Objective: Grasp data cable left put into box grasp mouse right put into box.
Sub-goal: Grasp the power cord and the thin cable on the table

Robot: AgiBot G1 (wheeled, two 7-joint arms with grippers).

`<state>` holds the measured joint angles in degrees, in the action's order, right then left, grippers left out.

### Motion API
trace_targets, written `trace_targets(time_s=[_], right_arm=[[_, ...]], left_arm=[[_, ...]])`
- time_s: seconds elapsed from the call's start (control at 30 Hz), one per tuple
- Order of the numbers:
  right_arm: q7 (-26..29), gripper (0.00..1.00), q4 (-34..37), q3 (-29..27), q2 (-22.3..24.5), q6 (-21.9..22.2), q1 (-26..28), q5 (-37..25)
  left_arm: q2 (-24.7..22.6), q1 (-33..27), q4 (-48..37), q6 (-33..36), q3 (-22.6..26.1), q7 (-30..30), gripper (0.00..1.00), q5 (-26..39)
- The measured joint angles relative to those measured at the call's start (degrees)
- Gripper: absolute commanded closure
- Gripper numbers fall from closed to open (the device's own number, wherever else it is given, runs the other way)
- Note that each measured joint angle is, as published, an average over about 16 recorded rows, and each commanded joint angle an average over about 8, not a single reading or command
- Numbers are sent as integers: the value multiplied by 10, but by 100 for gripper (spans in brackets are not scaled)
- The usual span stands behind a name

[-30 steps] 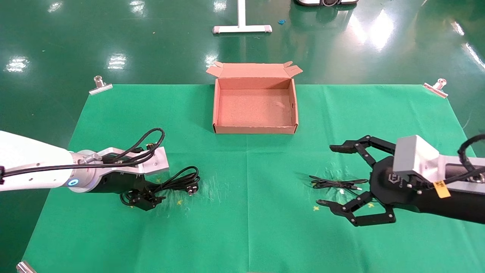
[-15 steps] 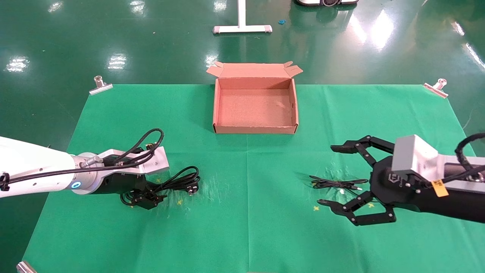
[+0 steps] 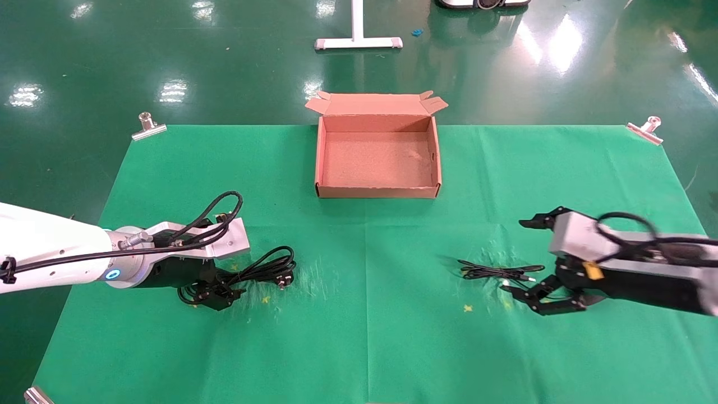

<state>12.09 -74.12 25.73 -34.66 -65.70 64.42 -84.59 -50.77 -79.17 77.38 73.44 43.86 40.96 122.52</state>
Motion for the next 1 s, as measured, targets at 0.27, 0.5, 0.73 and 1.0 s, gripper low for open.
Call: trace_targets(time_s=[0.27,0.5,0.73,1.0], right_arm=[[33,0,53,44,-66,19,40,-96],[43,0,95,64,-103,24,61,-135],[53,7,114,73,-117,36,66,-159],[62,100,120,77,-121,48,64,-175]], left_arm=[[0,0,0,0,0,0,0,0],[0,0,0,0,0,0,0,0],[0,0,0,0,0,0,23,0],[0,0,0,0,0,0,100,0]])
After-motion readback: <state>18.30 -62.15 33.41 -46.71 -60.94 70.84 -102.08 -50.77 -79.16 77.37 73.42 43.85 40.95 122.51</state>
